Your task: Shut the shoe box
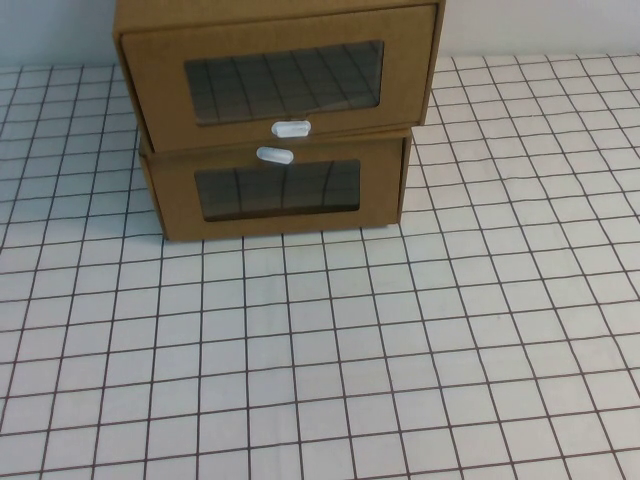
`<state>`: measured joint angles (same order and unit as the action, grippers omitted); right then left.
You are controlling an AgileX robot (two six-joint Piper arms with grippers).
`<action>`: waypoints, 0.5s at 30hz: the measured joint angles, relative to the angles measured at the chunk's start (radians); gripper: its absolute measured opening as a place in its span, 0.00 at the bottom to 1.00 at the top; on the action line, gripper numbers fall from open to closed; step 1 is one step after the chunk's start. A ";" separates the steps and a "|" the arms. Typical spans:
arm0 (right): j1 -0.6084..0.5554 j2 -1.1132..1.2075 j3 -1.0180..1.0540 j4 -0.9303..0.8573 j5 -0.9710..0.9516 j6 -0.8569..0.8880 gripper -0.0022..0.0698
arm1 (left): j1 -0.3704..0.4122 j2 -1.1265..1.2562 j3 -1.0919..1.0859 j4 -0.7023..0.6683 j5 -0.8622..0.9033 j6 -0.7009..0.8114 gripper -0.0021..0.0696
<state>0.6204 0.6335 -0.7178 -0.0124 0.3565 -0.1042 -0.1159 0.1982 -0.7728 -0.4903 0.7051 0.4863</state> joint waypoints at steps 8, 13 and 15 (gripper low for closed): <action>0.000 0.000 0.000 0.002 0.000 0.000 0.01 | 0.000 0.000 0.000 0.000 0.000 -0.002 0.02; 0.000 0.000 0.000 0.002 0.000 0.000 0.01 | 0.000 -0.006 0.011 0.000 -0.048 -0.002 0.02; 0.000 0.000 0.000 0.002 0.000 0.000 0.01 | 0.000 -0.027 0.036 0.003 -0.103 -0.002 0.02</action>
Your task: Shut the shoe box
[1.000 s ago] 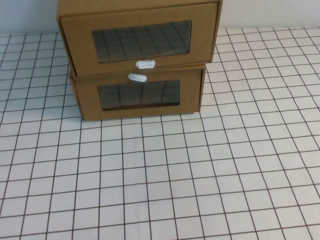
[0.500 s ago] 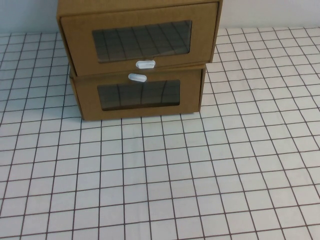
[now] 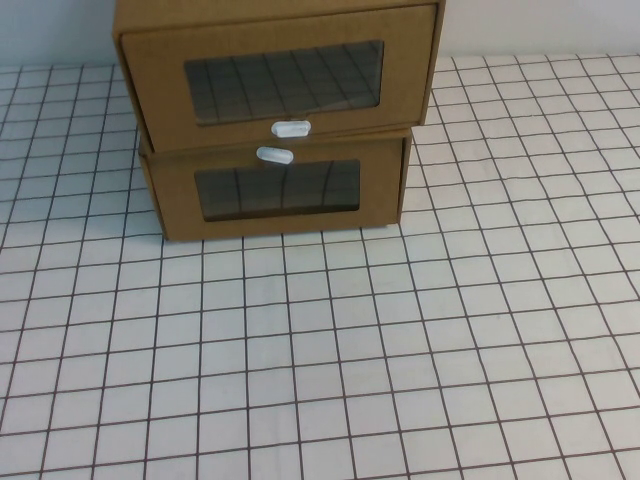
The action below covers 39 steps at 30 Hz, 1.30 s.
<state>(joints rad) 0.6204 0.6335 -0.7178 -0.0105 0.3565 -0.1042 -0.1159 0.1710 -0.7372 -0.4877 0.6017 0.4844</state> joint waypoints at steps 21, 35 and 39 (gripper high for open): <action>0.000 0.000 0.000 0.000 0.000 0.000 0.01 | 0.000 -0.182 0.693 0.280 -0.301 -0.273 0.02; 0.000 0.000 0.000 0.000 0.004 0.000 0.01 | 0.000 -0.182 0.764 0.290 -0.208 -0.279 0.02; 0.000 0.000 0.000 0.000 0.004 0.000 0.01 | 0.000 -0.182 0.764 0.292 -0.206 -0.279 0.02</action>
